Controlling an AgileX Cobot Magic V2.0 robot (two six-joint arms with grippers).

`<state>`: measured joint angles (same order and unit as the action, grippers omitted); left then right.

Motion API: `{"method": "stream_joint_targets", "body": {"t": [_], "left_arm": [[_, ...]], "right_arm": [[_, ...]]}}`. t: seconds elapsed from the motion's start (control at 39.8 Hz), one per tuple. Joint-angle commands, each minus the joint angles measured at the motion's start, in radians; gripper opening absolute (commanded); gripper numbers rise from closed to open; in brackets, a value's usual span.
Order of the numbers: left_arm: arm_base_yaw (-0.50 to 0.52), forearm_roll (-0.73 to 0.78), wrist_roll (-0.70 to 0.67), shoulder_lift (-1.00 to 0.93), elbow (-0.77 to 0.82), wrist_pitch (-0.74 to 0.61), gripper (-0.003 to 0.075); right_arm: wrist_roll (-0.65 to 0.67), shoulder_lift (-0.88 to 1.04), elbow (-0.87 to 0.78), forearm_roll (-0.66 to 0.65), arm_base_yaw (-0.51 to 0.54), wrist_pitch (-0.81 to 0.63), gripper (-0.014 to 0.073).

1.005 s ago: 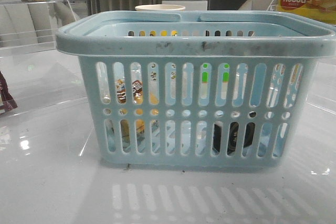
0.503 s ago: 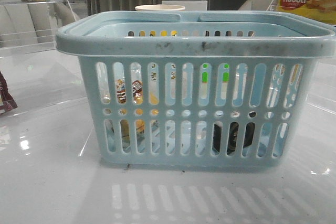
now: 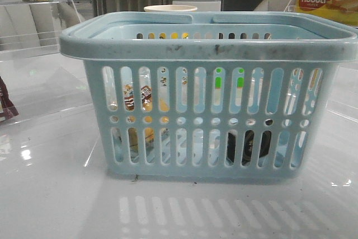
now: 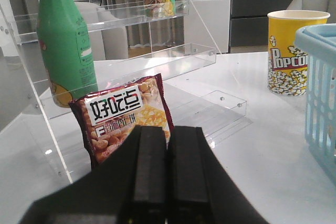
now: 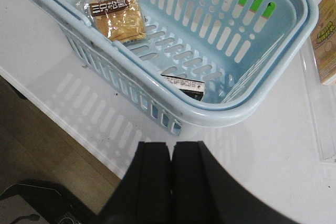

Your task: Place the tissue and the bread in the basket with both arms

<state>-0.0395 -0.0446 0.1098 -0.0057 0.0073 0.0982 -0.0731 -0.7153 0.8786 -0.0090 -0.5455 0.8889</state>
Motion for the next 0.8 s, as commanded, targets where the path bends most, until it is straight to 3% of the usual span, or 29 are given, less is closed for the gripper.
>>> {"method": "stream_joint_targets", "body": {"t": [0.0, 0.35, 0.78], "left_arm": [[0.004, -0.010, -0.001, -0.020, -0.005, -0.129, 0.0091], [0.045, -0.006, -0.001, -0.020, 0.000, -0.140, 0.0091], [0.009, -0.006, -0.001, -0.020, 0.000, -0.140, 0.0091]], "right_arm": [[-0.006, -0.003, 0.025, -0.011, 0.002, -0.062, 0.0057], [-0.006, -0.002, 0.025, -0.011, 0.002, -0.062, 0.0057], [-0.006, -0.002, 0.025, -0.011, 0.002, -0.062, 0.0057]]}}
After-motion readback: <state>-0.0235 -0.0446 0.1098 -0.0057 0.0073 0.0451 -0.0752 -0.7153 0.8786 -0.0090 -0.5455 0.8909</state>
